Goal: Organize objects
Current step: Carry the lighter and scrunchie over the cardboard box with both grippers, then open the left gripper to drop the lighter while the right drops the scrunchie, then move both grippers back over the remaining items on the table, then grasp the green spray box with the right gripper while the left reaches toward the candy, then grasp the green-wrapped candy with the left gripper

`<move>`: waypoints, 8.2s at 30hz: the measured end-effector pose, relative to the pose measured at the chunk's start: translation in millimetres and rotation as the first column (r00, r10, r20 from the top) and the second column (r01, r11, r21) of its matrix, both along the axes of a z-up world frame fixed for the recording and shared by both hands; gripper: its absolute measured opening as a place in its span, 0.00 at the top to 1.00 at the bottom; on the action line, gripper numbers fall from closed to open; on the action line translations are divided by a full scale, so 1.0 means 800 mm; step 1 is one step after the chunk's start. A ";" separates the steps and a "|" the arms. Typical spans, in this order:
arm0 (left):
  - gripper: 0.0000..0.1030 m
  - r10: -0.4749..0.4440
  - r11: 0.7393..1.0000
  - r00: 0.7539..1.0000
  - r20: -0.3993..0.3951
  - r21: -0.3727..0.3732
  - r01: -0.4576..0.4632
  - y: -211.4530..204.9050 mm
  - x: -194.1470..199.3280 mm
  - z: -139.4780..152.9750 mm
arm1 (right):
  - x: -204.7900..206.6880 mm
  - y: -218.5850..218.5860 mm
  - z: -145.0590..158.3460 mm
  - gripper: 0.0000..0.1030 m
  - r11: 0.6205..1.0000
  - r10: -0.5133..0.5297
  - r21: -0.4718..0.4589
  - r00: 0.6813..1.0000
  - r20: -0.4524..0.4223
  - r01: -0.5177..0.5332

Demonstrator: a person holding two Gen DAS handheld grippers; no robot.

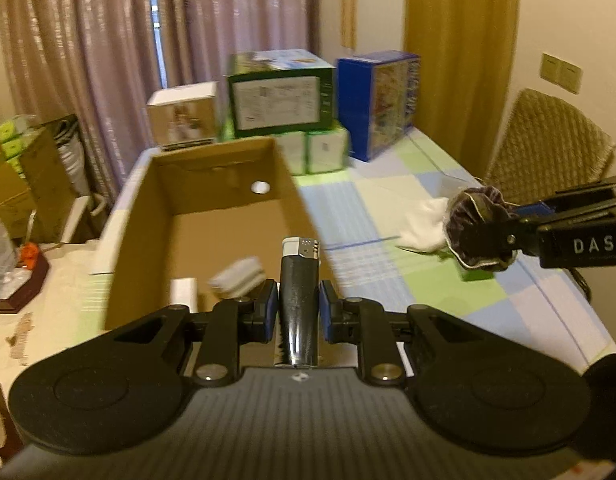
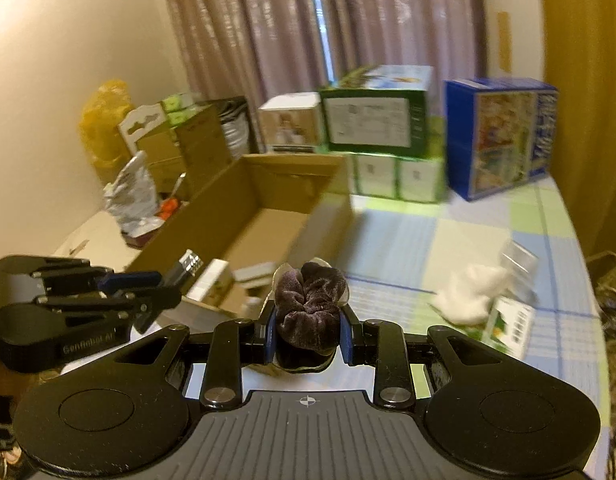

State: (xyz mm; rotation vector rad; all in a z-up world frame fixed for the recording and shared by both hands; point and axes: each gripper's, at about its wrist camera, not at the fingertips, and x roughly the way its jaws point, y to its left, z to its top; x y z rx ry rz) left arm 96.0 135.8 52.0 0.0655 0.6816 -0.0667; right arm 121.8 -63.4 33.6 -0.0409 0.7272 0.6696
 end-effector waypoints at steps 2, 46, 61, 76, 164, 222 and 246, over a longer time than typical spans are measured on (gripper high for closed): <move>0.83 0.022 1.000 1.000 0.003 0.005 -0.022 0.021 0.002 0.004 | 0.003 0.018 0.002 0.74 1.000 0.020 0.005 1.000 0.003 -0.020; 0.52 0.181 0.982 0.983 0.001 -0.062 -0.181 0.162 0.074 -0.015 | 0.101 0.144 -0.036 0.39 0.989 0.048 0.143 0.997 -0.055 -0.040; 0.42 0.157 0.983 0.987 0.023 -0.100 -0.154 0.114 0.019 0.004 | 0.016 0.051 -0.025 0.23 0.989 -0.075 0.125 0.997 -0.001 0.074; 0.21 0.086 0.988 0.995 0.041 -0.135 -0.079 0.023 -0.053 0.012 | -0.098 -0.077 -0.025 0.13 0.951 -0.296 0.102 0.955 0.025 0.292; 0.08 -0.244 0.970 0.965 -0.099 -0.023 0.243 -0.201 0.154 -0.215 | 0.167 -0.173 -0.213 0.44 0.934 -0.357 -0.076 0.925 -0.131 0.349; 0.71 -0.339 0.940 0.935 -0.103 0.000 0.341 -0.208 0.117 -0.209 | 0.088 -0.184 -0.201 0.37 0.942 -0.320 -0.140 0.940 -0.115 0.304; 0.80 -0.300 0.954 0.944 -0.136 -0.036 0.297 -0.204 0.117 -0.221 | 0.107 -0.173 -0.209 0.34 0.942 -0.318 -0.148 0.942 -0.110 0.301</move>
